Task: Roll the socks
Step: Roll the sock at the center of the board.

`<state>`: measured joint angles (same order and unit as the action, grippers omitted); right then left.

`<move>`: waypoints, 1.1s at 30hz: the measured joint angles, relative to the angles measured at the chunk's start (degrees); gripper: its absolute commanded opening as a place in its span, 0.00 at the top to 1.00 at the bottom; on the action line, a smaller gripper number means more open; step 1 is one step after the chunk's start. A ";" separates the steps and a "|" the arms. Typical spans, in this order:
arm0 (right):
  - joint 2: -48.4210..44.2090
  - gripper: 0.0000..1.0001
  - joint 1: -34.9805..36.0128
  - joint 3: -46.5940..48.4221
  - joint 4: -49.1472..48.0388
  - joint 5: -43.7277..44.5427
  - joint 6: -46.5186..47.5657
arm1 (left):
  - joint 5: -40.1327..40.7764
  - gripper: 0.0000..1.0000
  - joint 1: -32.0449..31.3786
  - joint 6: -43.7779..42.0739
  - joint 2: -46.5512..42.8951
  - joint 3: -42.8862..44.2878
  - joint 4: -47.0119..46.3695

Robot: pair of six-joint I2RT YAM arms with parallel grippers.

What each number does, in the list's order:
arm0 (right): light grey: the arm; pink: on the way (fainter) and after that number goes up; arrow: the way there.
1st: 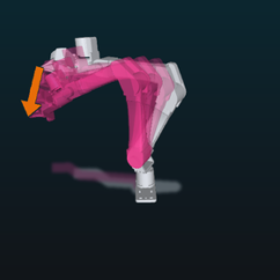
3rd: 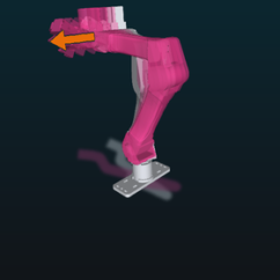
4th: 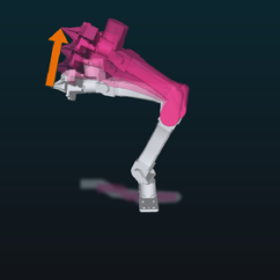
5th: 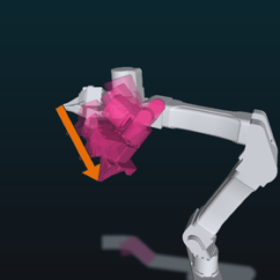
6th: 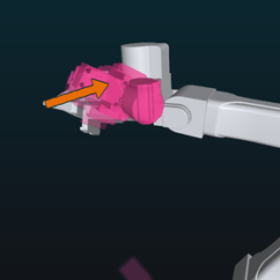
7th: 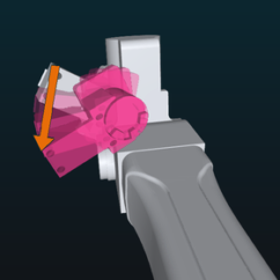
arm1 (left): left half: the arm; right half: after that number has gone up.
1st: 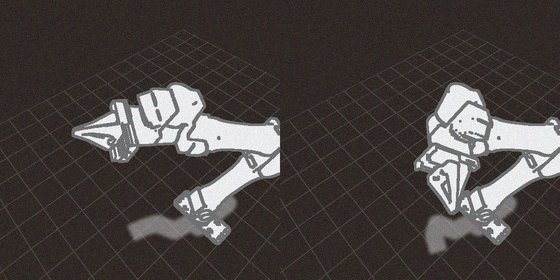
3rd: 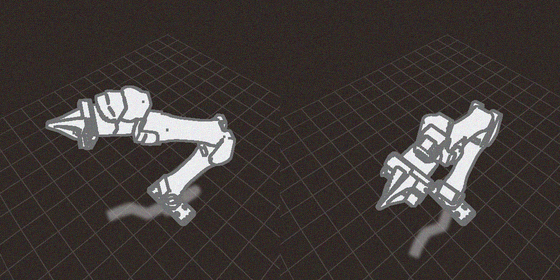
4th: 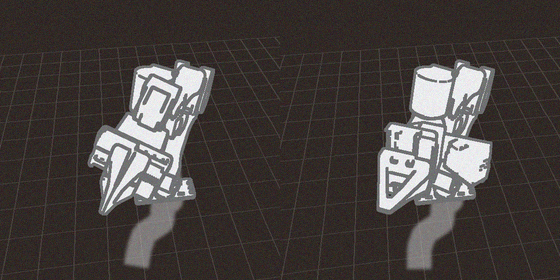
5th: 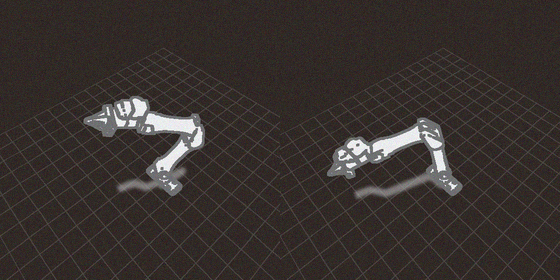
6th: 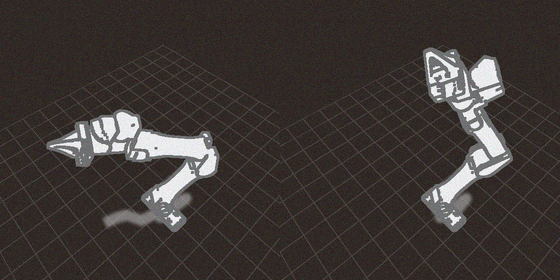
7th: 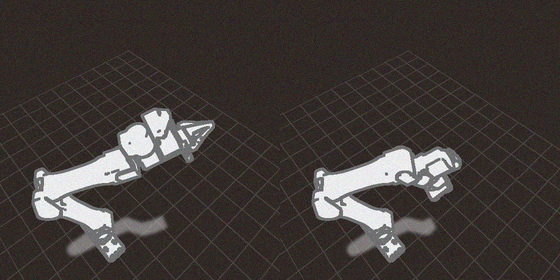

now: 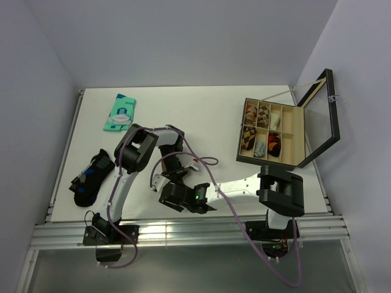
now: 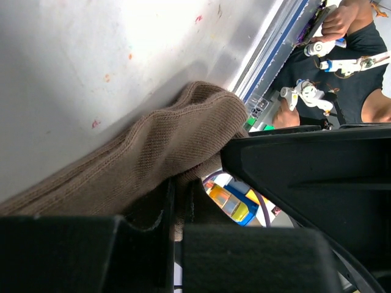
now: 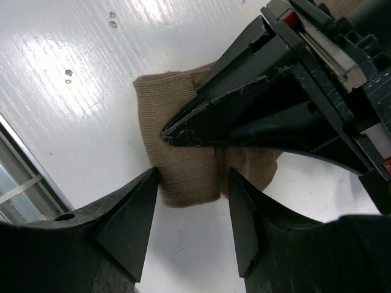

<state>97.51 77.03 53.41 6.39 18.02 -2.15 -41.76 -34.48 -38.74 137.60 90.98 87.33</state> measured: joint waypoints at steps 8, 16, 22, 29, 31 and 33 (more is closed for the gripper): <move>0.09 0.43 2.49 0.00 -0.04 3.30 0.35 | 0.11 0.94 0.00 -0.68 0.00 -0.31 0.20; 1.70 0.42 3.43 1.18 -0.61 4.85 0.72 | 0.22 0.94 0.02 -1.18 0.00 -0.66 0.37; 4.20 0.45 3.48 1.38 -1.68 5.35 0.83 | 0.22 0.91 0.02 -1.18 0.00 -0.66 0.37; 5.49 0.74 3.17 1.95 -2.58 5.03 1.16 | 0.66 0.77 0.07 -2.12 -0.35 -1.22 0.22; 5.49 0.85 2.78 2.12 -2.62 4.09 1.01 | 0.92 0.73 0.24 -2.62 -0.90 -1.95 -0.15; 5.40 0.91 2.10 2.21 -2.73 2.71 0.83 | 1.22 0.71 0.37 -3.06 -1.55 -2.64 -0.63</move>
<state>102.91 79.13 55.61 3.66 20.73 -1.32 -40.53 -34.11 -41.80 136.05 88.33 86.70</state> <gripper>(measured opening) 0.169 0.269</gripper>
